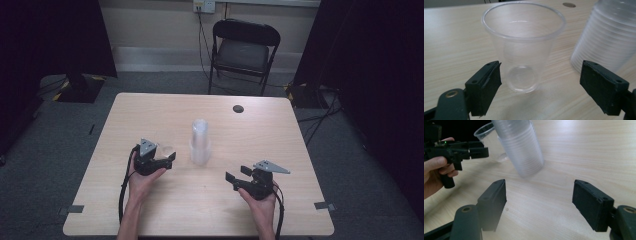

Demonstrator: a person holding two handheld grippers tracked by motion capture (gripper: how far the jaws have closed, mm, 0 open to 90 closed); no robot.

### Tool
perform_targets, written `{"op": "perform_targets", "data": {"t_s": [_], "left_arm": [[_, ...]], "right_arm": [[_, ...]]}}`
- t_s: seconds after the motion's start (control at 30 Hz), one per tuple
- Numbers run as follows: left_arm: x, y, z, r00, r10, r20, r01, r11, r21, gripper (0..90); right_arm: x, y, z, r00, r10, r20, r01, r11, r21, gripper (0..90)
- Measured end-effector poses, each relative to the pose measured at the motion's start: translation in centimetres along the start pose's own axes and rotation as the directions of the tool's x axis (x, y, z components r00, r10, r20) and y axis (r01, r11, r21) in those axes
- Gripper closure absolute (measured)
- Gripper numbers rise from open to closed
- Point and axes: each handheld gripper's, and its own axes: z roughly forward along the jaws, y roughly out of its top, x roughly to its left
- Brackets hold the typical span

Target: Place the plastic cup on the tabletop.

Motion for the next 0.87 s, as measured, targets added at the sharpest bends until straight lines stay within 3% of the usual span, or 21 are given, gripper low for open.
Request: {"op": "perform_targets", "data": {"t_s": [0.1, 0.17, 0.27, 0.43, 0.7, 0.8, 0.87], "left_arm": [[-0.3, -0.3, -1.1, 0.9999, -0.004, 0.012, 0.004, 1.0000, 0.008, 17.4], [-0.5, -0.4, -1.8, 0.9997, -0.013, 0.020, 0.014, 0.9996, -0.025, 17.4], [-1.0, -0.5, -2.6, 0.9995, -0.009, 0.031, 0.010, 0.9993, -0.036, 17.4], [-1.6, -1.0, -3.5, 0.9992, 0.023, 0.032, -0.022, 0.9995, -0.024, 17.2], [-2.6, -2.4, -5.8, 0.9981, 0.033, 0.052, -0.031, 0.9988, -0.038, 22.7], [-2.7, -3.4, -6.4, 0.9959, -0.017, 0.089, 0.022, 0.9984, -0.053, 22.7], [-2.6, -3.7, -6.5, 0.9952, -0.033, 0.092, 0.038, 0.9979, -0.052, 22.7]], "right_arm": [[-0.1, -0.1, -0.2, 0.9999, -0.011, 0.011, 0.011, 1.000, -0.012, 27.4], [-0.1, -0.2, -0.3, 0.9999, -0.010, 0.012, 0.010, 1.000, -0.012, 27.3], [-0.3, -0.4, -0.3, 0.9998, -0.013, 0.017, 0.013, 1.000, -0.007, 27.1], [-0.5, -0.7, -0.4, 0.9998, -0.009, 0.020, 0.009, 1.000, -0.004, 27.1], [-0.9, -1.2, -0.7, 0.9994, -0.016, 0.032, 0.017, 1.000, -0.014, 26.9], [-1.0, -1.4, -0.7, 0.9991, -0.018, 0.039, 0.019, 1.000, -0.013, 26.5], [-1.1, -1.5, -0.5, 0.9990, -0.015, 0.043, 0.015, 1.000, -0.008, 26.1]]}}
